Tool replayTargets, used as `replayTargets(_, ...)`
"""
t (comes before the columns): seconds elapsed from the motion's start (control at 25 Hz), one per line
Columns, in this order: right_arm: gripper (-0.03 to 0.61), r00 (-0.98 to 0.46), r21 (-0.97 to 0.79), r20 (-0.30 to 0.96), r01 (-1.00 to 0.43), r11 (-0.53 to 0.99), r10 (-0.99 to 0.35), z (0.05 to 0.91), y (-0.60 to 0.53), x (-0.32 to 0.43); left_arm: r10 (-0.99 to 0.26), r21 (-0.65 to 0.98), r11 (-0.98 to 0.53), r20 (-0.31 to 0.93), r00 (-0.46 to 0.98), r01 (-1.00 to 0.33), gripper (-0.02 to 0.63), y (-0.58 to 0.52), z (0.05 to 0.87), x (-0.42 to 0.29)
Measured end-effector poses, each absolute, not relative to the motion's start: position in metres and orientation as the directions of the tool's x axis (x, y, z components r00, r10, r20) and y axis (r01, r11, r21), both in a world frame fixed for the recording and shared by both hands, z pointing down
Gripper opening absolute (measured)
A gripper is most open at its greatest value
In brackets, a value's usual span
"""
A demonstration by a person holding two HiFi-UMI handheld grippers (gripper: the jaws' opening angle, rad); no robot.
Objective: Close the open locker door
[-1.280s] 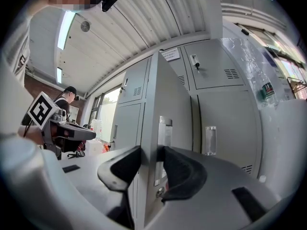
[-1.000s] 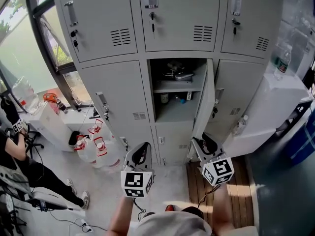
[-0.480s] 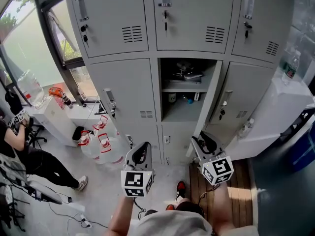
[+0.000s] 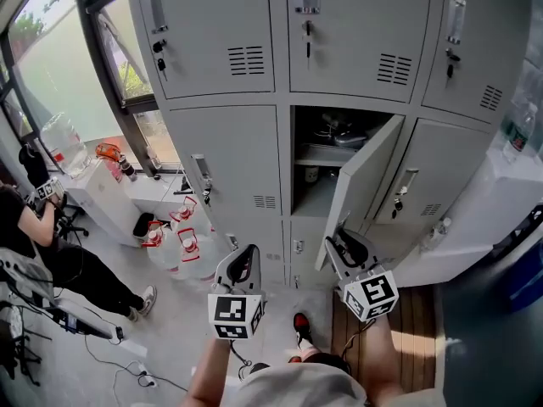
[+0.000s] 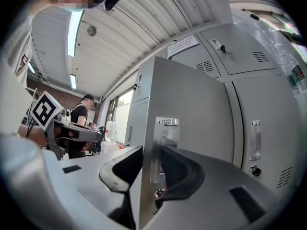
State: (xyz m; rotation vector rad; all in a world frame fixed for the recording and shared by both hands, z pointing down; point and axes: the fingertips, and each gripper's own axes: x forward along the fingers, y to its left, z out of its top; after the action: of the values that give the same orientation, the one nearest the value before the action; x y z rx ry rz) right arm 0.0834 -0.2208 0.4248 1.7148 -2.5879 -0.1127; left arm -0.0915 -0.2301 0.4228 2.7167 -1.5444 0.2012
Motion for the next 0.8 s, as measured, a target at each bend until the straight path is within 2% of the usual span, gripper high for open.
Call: replayTargets(0.8,0.114,-0.493,0.080,-0.021,-0.868,0.490,-0.870,0.424,-0.279,0.051,-0.901,-0.051,-0.426,0.114,0.418,-0.903,0.021,-0.273,0.425,-0.112)
